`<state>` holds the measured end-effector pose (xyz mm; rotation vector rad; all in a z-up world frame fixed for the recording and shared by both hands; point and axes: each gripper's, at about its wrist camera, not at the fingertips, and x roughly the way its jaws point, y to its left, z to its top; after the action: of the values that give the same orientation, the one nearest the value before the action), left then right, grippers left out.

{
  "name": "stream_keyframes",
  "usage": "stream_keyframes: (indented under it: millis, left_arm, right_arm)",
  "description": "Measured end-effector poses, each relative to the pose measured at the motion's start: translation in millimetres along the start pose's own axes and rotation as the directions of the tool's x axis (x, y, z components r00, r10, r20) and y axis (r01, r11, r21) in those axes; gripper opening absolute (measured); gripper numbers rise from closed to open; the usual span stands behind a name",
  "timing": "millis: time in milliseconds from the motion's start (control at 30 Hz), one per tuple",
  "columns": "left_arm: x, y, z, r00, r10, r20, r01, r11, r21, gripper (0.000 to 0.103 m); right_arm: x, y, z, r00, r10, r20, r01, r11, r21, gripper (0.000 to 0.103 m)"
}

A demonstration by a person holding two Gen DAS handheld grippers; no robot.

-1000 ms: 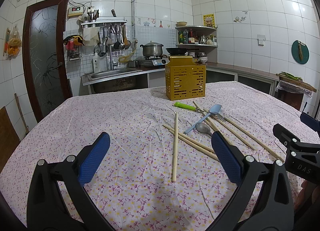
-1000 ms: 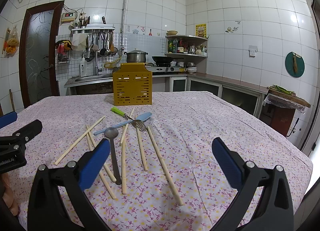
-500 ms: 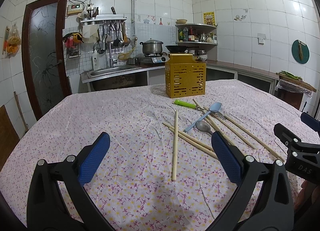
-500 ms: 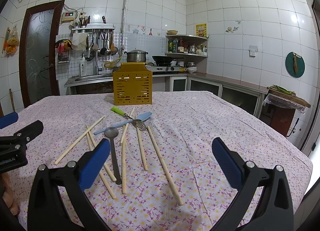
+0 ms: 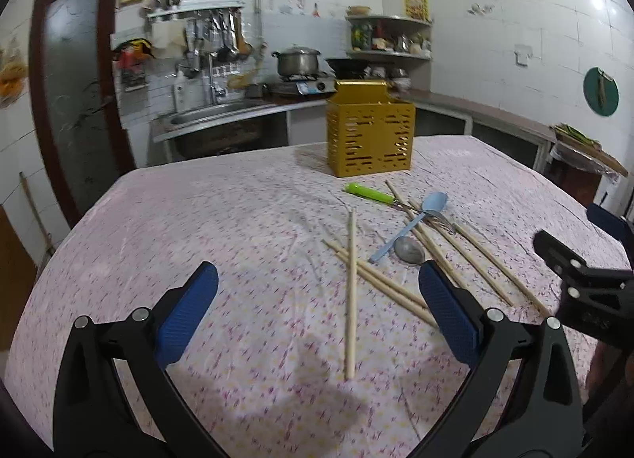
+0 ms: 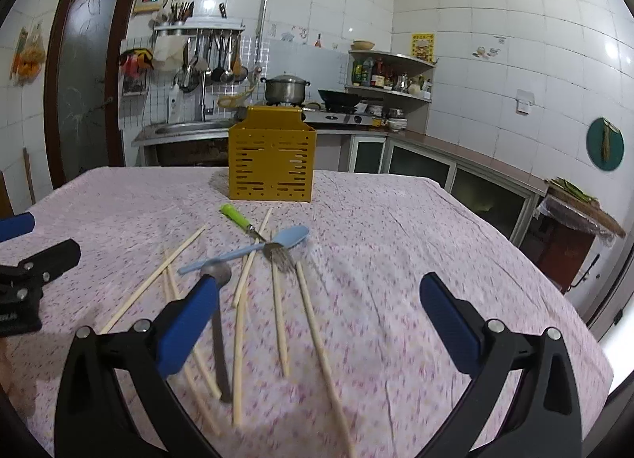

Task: Organize utensils
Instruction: 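Lower the left tool onto a wooden chopstick and close it while the right tool grasps another chopstick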

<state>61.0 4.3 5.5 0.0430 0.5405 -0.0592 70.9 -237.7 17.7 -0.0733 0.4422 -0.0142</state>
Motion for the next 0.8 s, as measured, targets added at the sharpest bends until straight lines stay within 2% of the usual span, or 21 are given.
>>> stream_keyframes:
  millis: [200,333,467,567,633,800]
  left_arm:
    - [39.4,-1.8,19.3,0.994,-0.038,-0.098,0.038,0.999,-0.001,0.098]
    - [64.4,-3.8,26.8,0.986,-0.061,-0.153,0.06,0.998,-0.01,0.098]
    - [86.1,-5.8,35.5,0.984,-0.041,-0.172,0.042,0.999,0.003,0.098]
    - [102.1,-5.9,40.7,0.978,-0.058,-0.199,0.058,0.998,-0.007,0.098]
    - [114.4,-6.5,42.6,0.974,-0.06,-0.219,0.059,0.998,-0.012,0.098]
    - [142.0,-12.9,39.3,0.96,-0.067,-0.272,0.068,0.998,-0.008,0.097]
  right_arm:
    - [53.5,-10.5,18.3,0.988,0.063,-0.143,-0.062,0.998,0.013,0.099]
    - [82.7,-11.6,20.3,0.98,0.053,-0.194,-0.05,0.999,0.02,0.099]
    - [108.9,-13.7,18.4,0.96,0.085,-0.268,-0.075,0.996,0.047,0.099]
    - [125.2,-17.3,16.5,0.943,0.102,-0.316,-0.083,0.994,0.072,0.099]
    - [132.6,-19.9,17.2,0.929,0.146,-0.339,-0.115,0.987,0.11,0.099]
    - [144.7,-13.3,12.3,0.933,0.086,-0.351,-0.068,0.996,0.061,0.099]
